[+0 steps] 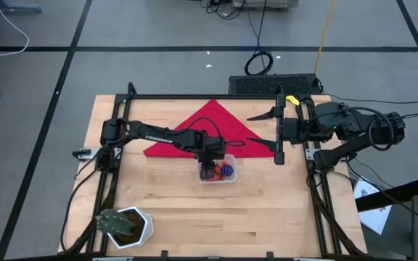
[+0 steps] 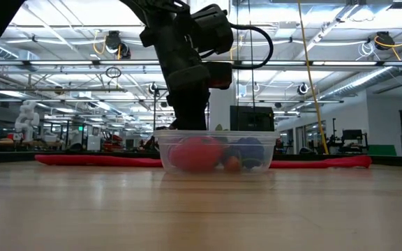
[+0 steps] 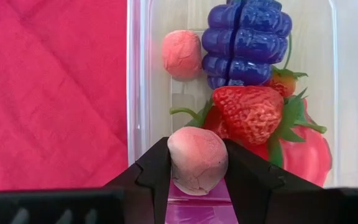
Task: Pick and placing Produce into tupperware
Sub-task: Put the pink peach in the transparent bin
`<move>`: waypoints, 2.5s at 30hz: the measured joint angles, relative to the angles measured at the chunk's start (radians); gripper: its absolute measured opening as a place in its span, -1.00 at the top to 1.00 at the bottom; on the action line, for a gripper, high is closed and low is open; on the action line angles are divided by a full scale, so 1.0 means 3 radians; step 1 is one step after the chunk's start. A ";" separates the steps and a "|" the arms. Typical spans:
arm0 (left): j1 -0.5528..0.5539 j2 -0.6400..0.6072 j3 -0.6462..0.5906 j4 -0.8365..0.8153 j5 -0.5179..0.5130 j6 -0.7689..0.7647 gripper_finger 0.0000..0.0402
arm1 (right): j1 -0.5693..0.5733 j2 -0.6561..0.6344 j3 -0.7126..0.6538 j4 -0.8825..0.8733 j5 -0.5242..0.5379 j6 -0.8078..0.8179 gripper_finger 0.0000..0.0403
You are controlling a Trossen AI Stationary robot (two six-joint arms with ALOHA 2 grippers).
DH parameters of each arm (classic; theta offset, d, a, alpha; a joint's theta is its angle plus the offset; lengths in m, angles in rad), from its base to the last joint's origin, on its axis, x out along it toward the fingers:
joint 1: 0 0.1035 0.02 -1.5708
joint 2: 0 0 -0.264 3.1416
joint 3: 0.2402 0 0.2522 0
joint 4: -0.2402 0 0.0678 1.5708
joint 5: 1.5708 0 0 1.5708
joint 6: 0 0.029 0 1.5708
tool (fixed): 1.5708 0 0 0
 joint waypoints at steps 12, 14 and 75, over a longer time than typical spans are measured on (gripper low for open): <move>-0.0001 0.0000 0.0001 -0.0016 0.0042 0.0036 0.36 | 0.0000 0.0000 0.0000 0.0000 0.0000 0.0000 -0.13; -0.0001 -0.0003 0.0003 -0.0024 0.0090 0.0037 0.36 | 0.0000 0.0000 0.0000 0.0000 0.0000 0.0000 -0.13; -0.0001 -0.0005 0.0003 -0.0027 0.0150 0.0041 0.20 | 0.0000 0.0000 0.0000 -0.0049 -0.0010 0.0100 -0.13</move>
